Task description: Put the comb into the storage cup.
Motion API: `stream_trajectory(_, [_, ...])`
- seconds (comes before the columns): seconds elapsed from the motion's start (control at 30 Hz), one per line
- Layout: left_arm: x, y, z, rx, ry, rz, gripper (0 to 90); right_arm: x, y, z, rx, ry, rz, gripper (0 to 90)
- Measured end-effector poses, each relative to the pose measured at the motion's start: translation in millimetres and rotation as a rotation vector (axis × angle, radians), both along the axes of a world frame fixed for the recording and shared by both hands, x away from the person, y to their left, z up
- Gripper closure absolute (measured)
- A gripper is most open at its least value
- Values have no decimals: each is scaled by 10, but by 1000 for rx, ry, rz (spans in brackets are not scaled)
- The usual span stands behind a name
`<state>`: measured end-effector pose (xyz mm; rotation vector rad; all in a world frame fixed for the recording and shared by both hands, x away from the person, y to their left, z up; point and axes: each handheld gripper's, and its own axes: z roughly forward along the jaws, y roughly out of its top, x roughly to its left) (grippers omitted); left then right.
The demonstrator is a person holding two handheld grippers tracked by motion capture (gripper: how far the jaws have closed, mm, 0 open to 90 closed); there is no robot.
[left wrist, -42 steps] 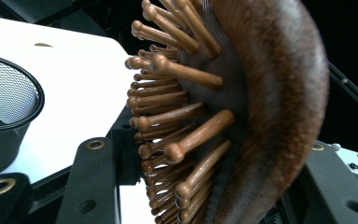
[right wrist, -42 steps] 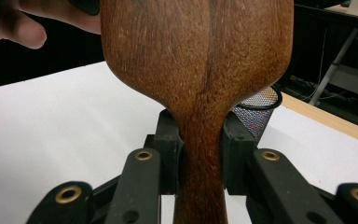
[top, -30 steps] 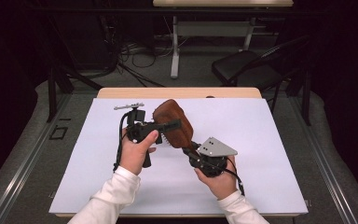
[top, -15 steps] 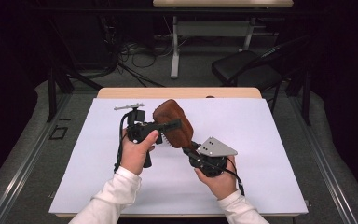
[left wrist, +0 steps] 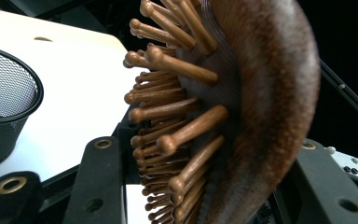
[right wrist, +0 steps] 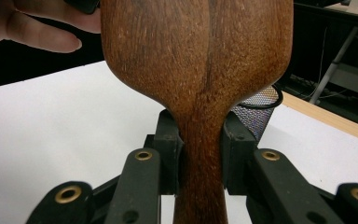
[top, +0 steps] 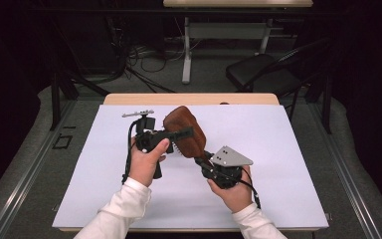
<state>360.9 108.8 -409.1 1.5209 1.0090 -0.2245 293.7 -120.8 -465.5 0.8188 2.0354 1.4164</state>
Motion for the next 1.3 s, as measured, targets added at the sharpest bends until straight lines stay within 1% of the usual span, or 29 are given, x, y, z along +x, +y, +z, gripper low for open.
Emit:
stream_trajectory(0.17, [1,-4,0,-15,8,5,519,2,-8,7,6,-5,-1,720])
stream_trajectory(0.47, [0,-4,-7,-6,6,9,520,13,0,1,-3,1,-1,719])
stream_trajectory(0.77, [0,-2,-5,-6,6,8,519,12,0,2,-2,0,0,719])
stream_trajectory(0.9, [-1,1,-5,-3,9,9,516,10,2,3,-2,3,1,719])
stream_trajectory(1.07, [1,2,-4,-4,23,13,515,7,6,1,-2,1,-1,719])
stream_trajectory(1.3, [-3,-6,3,2,20,18,516,11,7,-1,-3,2,-2,719])
